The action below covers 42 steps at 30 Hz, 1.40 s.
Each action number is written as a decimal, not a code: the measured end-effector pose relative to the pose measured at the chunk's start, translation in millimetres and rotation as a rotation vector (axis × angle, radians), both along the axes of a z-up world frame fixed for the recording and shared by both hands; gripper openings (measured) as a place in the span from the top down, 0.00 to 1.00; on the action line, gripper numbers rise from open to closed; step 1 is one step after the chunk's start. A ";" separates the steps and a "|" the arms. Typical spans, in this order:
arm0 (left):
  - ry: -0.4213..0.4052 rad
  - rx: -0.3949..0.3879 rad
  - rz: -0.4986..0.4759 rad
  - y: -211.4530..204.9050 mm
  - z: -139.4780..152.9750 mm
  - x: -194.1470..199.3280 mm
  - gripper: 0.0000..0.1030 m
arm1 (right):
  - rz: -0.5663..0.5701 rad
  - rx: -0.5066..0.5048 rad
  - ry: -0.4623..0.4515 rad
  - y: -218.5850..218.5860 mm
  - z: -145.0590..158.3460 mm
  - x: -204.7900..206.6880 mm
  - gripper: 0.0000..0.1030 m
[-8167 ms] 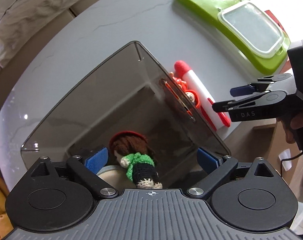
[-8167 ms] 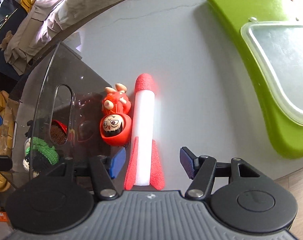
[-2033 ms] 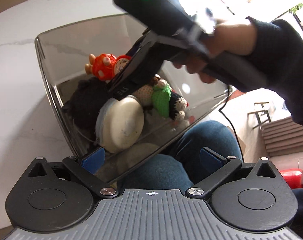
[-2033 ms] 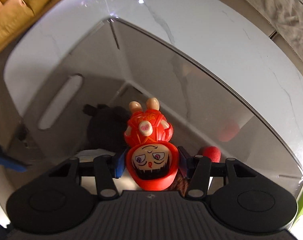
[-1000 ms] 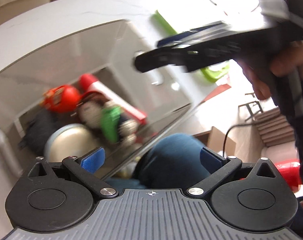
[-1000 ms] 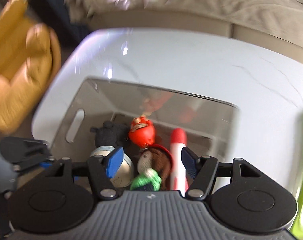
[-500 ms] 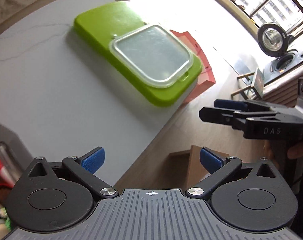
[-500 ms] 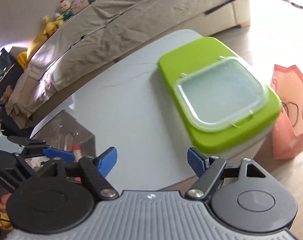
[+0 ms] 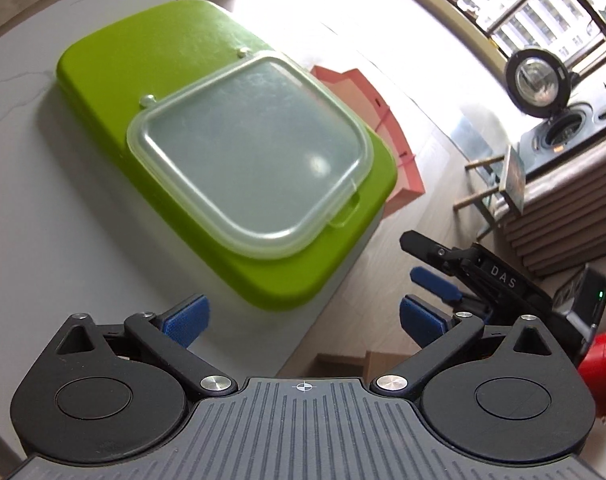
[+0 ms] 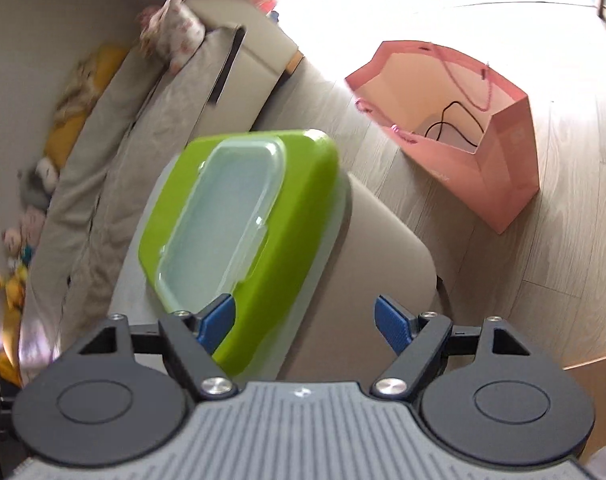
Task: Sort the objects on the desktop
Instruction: 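Move both grippers to the green lunch box with clear lid, then close both grippers on opposite edges of the green box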
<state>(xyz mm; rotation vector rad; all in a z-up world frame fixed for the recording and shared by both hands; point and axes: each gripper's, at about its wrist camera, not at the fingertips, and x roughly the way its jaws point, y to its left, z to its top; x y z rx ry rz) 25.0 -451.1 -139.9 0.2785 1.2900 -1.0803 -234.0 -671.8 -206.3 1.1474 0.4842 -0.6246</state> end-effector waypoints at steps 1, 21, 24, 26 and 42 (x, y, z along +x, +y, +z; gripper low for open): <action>0.022 -0.008 0.038 1.1 -2.6 6.3 0.00 | -0.048 -0.017 -0.010 -2.5 -2.8 -1.9 0.23; 0.003 0.094 -0.005 31.0 -16.4 -11.0 0.00 | 0.114 -0.409 0.023 -45.9 -2.6 54.9 1.00; 0.013 0.096 -0.003 33.1 -19.7 -15.2 0.00 | 0.153 -0.407 -0.010 -29.0 4.0 37.8 1.00; 0.025 0.089 -0.002 37.9 -20.1 -19.9 0.00 | 0.177 -0.377 -0.038 -16.3 4.3 28.2 1.00; 0.226 -0.064 0.131 88.5 -42.4 -15.6 0.00 | 0.123 -0.424 0.152 -26.2 16.3 66.2 0.44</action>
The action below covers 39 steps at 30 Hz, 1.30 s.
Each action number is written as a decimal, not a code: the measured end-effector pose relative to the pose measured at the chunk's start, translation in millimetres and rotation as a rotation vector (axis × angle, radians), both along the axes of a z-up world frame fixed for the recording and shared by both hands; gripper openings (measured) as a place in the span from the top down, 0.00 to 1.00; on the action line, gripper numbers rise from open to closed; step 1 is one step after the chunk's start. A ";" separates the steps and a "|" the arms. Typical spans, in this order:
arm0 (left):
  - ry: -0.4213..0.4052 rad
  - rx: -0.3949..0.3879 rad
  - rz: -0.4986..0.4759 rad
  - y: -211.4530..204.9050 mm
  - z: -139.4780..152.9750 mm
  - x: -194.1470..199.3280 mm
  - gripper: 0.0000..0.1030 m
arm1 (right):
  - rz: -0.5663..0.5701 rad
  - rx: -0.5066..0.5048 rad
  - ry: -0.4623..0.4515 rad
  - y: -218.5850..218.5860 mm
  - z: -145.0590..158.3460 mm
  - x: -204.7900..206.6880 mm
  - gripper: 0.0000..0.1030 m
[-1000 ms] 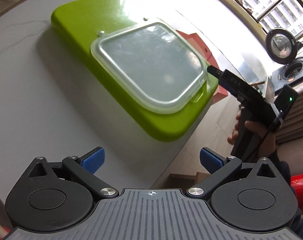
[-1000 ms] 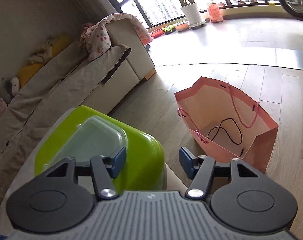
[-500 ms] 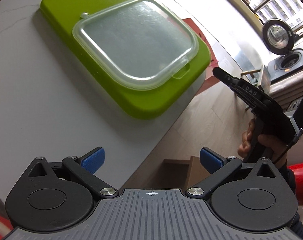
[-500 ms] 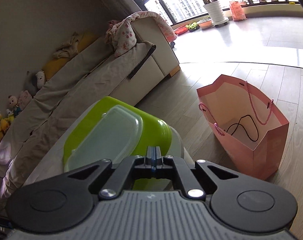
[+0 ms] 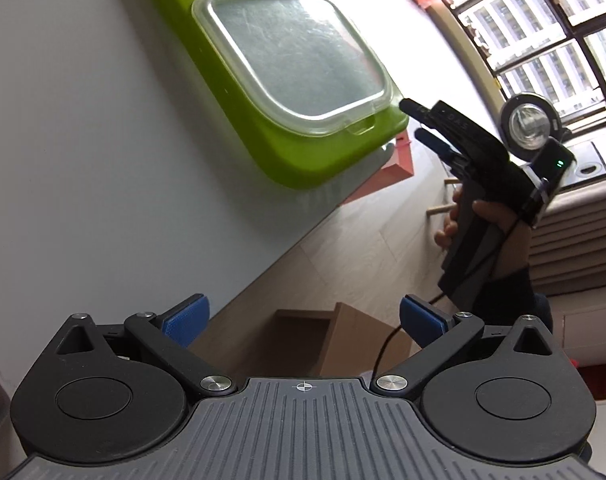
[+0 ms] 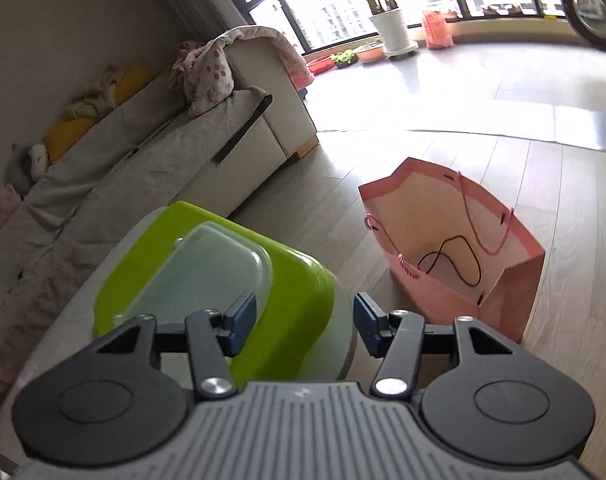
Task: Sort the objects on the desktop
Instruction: 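Close both grippers on opposite edges of the green box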
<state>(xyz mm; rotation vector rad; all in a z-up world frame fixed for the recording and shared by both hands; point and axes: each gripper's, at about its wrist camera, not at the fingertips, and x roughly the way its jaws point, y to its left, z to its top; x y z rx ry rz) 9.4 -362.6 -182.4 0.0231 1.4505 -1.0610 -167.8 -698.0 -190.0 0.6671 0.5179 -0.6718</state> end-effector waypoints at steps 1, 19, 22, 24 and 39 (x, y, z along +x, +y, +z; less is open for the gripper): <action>0.018 -0.020 0.012 -0.4 -1.6 3.9 0.00 | 0.029 0.010 -0.002 -9.6 -4.9 6.4 0.44; 0.254 -0.248 0.280 -82.5 -80.2 91.8 0.00 | 0.128 0.111 -0.166 -37.3 -29.3 -1.2 0.47; 0.324 -0.374 0.365 -72.6 -93.5 97.8 0.00 | 0.126 0.105 -0.181 -37.5 -32.7 -5.7 0.47; 0.351 -0.444 0.381 -64.9 -100.6 99.3 0.00 | 0.118 0.115 -0.200 -38.1 -35.3 -9.5 0.47; 0.379 -0.470 0.440 -29.3 -127.7 93.5 0.72 | 0.114 0.065 -0.183 -28.0 -33.6 -26.2 0.46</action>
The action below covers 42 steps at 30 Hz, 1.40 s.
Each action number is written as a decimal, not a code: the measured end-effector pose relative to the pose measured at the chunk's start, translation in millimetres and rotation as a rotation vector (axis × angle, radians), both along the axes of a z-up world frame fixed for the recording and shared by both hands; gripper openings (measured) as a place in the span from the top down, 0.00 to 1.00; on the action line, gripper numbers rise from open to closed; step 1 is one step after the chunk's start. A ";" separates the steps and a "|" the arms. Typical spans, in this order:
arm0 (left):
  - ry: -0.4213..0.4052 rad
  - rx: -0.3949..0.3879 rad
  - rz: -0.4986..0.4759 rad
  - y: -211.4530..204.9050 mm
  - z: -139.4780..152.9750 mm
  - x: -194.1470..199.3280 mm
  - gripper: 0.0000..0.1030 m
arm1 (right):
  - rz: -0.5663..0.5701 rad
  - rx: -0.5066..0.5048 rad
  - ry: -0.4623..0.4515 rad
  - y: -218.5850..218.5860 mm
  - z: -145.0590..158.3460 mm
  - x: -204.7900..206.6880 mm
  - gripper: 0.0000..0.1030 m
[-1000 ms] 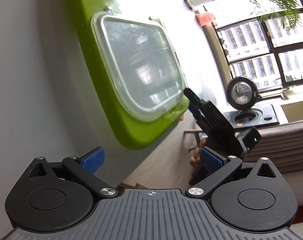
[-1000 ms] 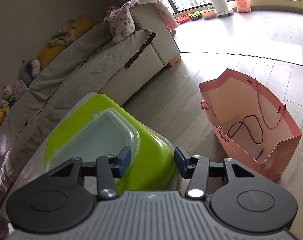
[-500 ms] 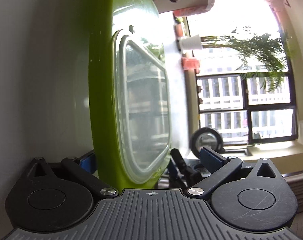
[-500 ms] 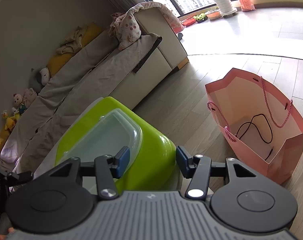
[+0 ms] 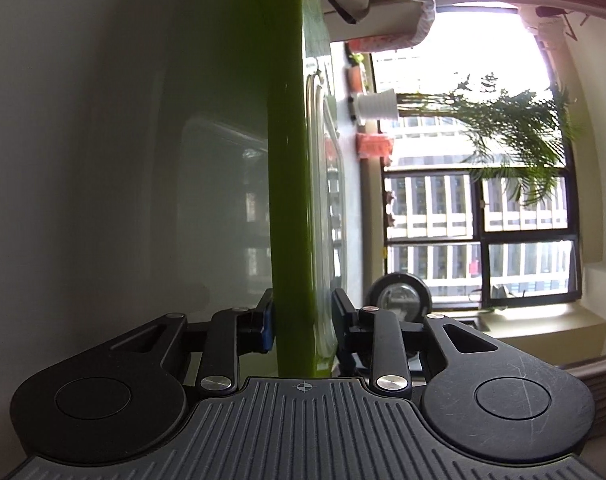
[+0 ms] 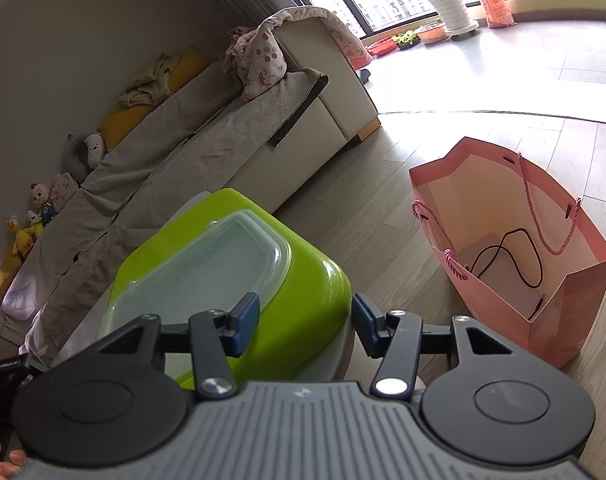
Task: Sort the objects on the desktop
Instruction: 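Close both grippers on opposite edges of the green box, then lift the green box onto its side with both grippers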
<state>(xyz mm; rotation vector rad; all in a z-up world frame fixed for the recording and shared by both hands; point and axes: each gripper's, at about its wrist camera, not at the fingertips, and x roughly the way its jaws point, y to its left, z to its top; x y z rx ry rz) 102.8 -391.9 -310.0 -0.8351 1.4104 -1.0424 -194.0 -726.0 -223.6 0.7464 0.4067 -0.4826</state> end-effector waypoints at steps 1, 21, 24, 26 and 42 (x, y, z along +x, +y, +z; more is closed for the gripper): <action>0.011 -0.008 0.002 1.8 2.0 1.1 0.72 | -0.048 -0.004 -0.012 2.8 4.1 -9.9 0.46; 0.085 -0.001 -0.002 13.5 9.0 16.7 0.77 | -0.178 0.801 -0.471 96.9 -34.3 -2.7 0.33; 0.099 -0.016 0.006 11.6 5.0 19.8 0.77 | -0.256 0.800 -0.484 86.9 -41.6 18.6 0.36; 0.103 -0.025 0.015 11.8 5.5 21.4 0.77 | -0.291 0.790 -0.469 80.7 -46.6 30.1 0.54; 0.136 -0.015 0.162 84.0 30.9 -8.8 0.16 | 0.003 1.002 -0.460 120.1 -38.6 -28.7 0.79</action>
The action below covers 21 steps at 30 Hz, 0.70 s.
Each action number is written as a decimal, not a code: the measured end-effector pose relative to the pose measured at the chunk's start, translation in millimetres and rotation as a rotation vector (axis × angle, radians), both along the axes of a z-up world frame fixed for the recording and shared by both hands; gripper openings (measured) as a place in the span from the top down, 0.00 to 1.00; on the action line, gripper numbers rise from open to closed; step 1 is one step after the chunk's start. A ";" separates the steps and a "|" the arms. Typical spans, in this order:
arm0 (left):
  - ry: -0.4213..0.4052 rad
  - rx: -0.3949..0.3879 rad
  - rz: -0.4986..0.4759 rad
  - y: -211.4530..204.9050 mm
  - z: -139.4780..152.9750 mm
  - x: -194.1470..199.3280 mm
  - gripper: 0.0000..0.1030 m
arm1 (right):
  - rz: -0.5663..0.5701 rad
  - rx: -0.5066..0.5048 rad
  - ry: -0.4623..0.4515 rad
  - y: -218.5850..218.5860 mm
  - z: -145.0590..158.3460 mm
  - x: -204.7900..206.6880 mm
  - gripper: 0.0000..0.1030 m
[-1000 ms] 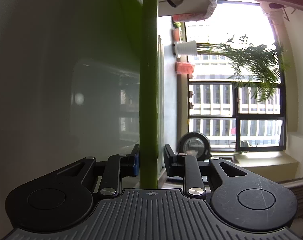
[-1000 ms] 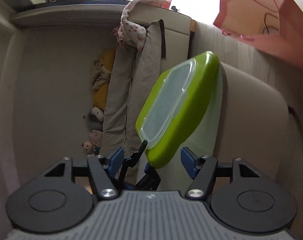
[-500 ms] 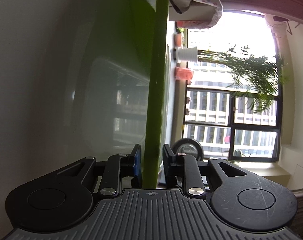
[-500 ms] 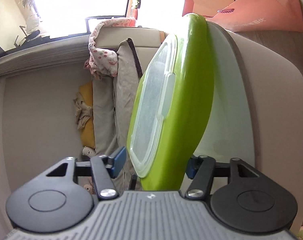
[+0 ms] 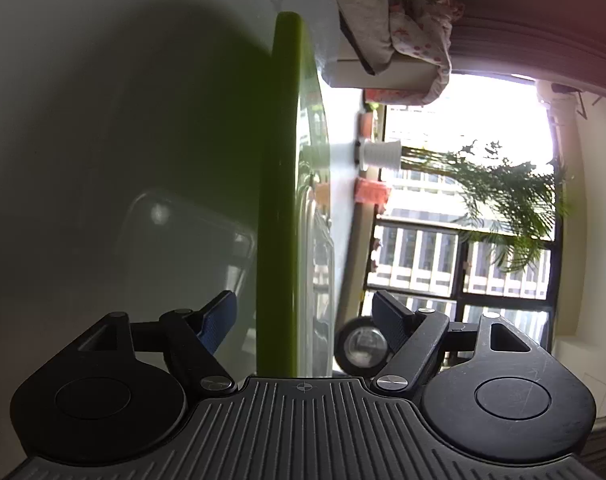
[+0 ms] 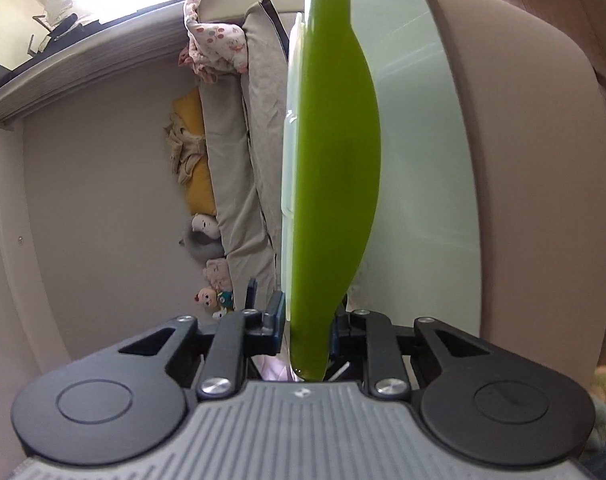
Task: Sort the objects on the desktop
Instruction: 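Lift the green box onto its side with both grippers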
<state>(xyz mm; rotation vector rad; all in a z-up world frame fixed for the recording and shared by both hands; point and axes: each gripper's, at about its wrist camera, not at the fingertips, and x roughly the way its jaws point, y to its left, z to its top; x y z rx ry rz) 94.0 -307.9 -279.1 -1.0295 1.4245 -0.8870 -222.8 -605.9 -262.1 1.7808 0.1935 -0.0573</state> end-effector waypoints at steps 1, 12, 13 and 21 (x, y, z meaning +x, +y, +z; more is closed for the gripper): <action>-0.004 0.012 -0.019 -0.3 0.2 -4.9 0.13 | 0.015 0.002 0.000 4.7 0.3 -11.2 0.79; -0.059 0.237 -0.085 -17.4 -13.5 -23.3 0.52 | 0.048 -0.032 0.090 15.8 -40.4 -94.6 0.67; -0.049 0.243 -0.082 -18.9 -15.9 -23.1 0.52 | 0.043 -0.042 0.090 14.5 -43.5 -94.3 0.67; 0.109 0.193 -0.052 -13.1 -28.2 -24.4 0.53 | -0.122 -0.174 0.100 22.3 -55.3 -96.4 0.35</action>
